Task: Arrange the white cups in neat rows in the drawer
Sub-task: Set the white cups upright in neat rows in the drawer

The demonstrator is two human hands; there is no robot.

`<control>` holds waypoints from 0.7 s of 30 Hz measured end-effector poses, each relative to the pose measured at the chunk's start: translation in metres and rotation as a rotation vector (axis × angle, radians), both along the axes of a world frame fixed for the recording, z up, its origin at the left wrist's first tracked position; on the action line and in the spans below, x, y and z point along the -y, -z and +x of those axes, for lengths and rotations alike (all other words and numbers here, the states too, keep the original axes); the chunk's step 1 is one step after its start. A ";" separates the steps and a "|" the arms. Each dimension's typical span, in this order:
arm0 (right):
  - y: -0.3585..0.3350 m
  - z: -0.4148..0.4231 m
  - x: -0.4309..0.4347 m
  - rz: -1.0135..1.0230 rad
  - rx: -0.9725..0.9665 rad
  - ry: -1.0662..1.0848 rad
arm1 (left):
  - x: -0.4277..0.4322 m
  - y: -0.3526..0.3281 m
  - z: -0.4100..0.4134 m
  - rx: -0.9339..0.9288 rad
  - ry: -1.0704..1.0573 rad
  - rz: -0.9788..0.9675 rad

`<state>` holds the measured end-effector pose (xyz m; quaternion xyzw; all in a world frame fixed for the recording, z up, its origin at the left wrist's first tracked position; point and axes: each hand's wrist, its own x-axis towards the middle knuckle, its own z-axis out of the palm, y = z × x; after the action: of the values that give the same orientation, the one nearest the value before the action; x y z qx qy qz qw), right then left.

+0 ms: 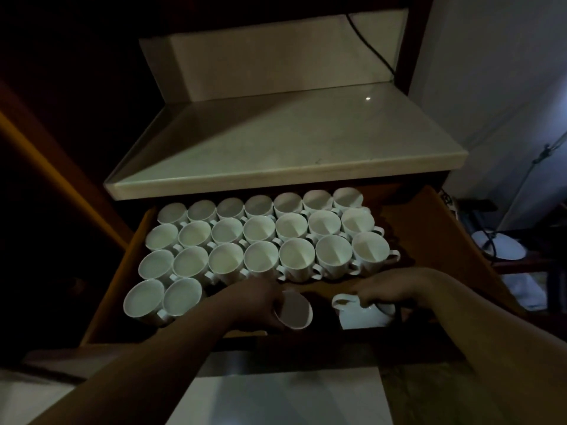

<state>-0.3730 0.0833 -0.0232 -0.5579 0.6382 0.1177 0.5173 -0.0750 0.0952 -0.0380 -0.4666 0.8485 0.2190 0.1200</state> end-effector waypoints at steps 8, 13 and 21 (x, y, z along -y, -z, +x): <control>0.011 0.004 0.002 0.018 0.005 0.003 | -0.002 0.004 0.025 0.068 -0.054 0.087; 0.008 0.004 -0.002 -0.049 0.055 0.016 | -0.001 0.011 0.032 0.095 -0.061 0.097; -0.005 -0.009 -0.013 -0.018 0.366 0.405 | -0.004 -0.017 0.027 0.126 -0.063 0.233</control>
<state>-0.3816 0.0965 -0.0185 -0.4355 0.6337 -0.0967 0.6320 -0.0476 0.0994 -0.0215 -0.4887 0.7930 0.2899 0.2195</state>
